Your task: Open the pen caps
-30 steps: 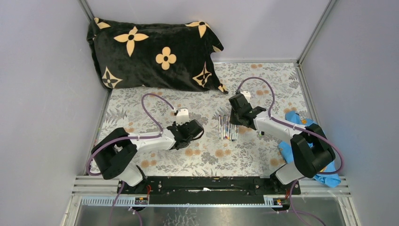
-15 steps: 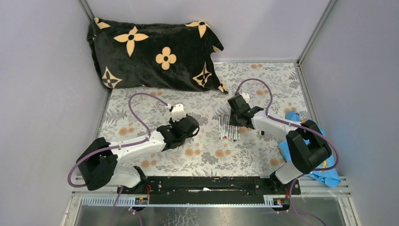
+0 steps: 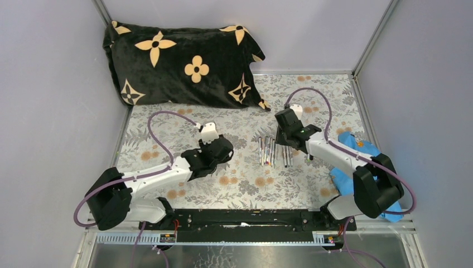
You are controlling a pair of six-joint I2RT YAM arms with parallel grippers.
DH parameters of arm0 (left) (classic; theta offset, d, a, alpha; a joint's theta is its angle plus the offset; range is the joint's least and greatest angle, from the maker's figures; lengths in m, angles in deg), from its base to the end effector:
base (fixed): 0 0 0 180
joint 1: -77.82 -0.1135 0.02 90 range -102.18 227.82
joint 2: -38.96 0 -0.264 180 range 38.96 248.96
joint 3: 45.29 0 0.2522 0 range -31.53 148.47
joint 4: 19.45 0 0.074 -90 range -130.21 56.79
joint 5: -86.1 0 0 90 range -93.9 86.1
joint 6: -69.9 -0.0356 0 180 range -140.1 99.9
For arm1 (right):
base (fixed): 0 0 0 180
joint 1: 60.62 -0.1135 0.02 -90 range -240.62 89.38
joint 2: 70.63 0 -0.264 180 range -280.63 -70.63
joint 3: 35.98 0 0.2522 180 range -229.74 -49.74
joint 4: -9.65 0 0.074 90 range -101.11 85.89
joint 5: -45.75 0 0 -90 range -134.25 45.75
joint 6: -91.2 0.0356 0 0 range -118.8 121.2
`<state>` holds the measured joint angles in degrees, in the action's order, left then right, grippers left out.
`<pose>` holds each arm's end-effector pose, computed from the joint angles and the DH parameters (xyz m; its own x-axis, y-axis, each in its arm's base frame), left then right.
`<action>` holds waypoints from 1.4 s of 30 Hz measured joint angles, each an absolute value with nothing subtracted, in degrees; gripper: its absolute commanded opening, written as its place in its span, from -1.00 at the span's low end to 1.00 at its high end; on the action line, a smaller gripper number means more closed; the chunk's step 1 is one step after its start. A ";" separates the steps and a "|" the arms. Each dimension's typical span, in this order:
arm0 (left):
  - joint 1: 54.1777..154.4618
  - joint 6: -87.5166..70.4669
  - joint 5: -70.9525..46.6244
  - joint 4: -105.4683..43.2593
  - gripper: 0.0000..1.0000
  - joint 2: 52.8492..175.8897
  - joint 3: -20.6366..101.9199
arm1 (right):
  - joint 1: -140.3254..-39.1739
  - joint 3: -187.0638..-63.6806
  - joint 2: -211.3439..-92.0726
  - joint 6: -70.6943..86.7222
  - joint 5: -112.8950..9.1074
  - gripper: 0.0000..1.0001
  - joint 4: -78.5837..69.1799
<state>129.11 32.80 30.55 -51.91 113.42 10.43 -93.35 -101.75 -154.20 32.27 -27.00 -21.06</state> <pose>0.1739 -0.1847 0.2063 -0.6304 -0.2651 -0.7296 -0.1343 0.9630 -0.2338 0.2599 0.1545 0.2178 -0.7209 0.1225 -0.6821 0.0245 0.9881 0.1516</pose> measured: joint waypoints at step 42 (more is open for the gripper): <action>129.11 26.18 17.46 -36.24 0.35 107.82 3.10 | -72.79 -96.19 -160.58 29.47 -26.95 -0.28 -21.45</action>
